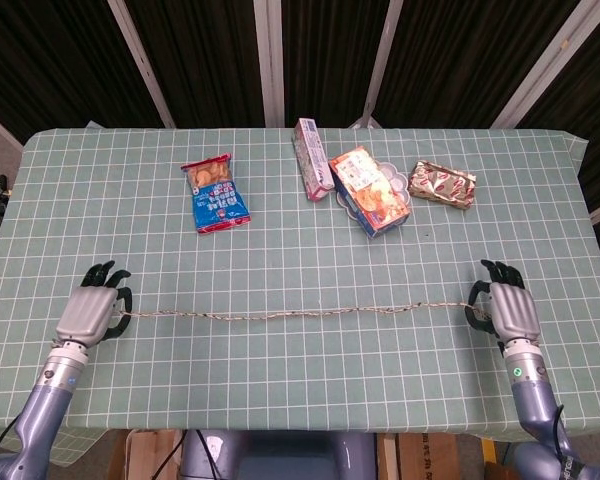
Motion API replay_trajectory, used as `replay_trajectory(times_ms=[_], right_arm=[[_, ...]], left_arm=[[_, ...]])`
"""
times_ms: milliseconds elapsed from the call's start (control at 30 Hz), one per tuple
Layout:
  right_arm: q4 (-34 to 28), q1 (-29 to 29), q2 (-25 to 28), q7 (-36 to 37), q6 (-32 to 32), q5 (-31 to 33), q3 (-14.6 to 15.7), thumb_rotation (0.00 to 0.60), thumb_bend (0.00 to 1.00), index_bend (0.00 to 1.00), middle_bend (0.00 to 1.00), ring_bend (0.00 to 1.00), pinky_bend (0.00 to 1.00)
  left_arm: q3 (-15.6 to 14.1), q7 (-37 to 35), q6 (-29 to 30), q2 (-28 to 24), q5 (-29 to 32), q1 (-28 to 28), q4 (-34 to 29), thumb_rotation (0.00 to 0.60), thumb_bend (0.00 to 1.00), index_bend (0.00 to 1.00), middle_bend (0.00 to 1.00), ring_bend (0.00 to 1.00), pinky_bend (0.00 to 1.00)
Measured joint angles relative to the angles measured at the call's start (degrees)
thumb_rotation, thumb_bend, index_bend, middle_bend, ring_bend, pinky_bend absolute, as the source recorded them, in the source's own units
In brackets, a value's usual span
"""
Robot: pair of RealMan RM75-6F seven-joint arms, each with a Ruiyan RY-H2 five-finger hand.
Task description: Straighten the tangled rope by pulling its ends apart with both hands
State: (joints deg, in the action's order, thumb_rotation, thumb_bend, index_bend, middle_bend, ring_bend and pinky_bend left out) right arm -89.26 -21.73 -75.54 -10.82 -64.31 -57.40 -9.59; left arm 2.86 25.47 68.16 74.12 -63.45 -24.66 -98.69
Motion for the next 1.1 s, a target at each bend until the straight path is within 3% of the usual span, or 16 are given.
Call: replay_trajectory(times_ms=[633,733,867,900,1100], right_arm=[[1.97,0.53,-0.8,-0.7,1.37,1.69,0.59,0.6,0.45,0.62,0.13,0.0,0.0],[1.96,0.48,-0.72,-1.34,1.65,1.69,0.86,0.6,0.45,0.48,0.09,0.0,0.0],[1.5,0.33,-0.2,-2.29,2.73,2.31,1.3,0.6,0.45,0.08,0.0,0.0,0.0],[1.22,0.27,0.06,-2.5,3.17,2.63,1.4,0.6,0.46,0.03,0.0,0.0,0.0],[-0.58,-0.03,1.53,-4.23,4.5,4.81,1.75,0.6,0.4,0.0,0.0,0.0,0.0]], left_arm=[[-0.72,1.74,-0.65,3.29,0.23,0.2,3.28,0.6,0.51,0.56,0.16,0.0,0.0],[-0.86,2.24,-0.92,3.33,0.51,0.2,3.3,0.6,0.36,0.49,0.12,0.0,0.0],[-1.08,3.0,-1.3,3.1,0.96,0.16,3.17,0.6,0.17,0.36,0.03,0.0,0.0],[-1.09,3.24,-1.32,3.02,1.14,0.16,3.13,0.6,0.15,0.34,0.01,0.0,0.0],[-1.02,4.74,-1.76,1.59,3.62,0.17,2.06,0.6,0.12,0.23,0.0,0.0,0.0]])
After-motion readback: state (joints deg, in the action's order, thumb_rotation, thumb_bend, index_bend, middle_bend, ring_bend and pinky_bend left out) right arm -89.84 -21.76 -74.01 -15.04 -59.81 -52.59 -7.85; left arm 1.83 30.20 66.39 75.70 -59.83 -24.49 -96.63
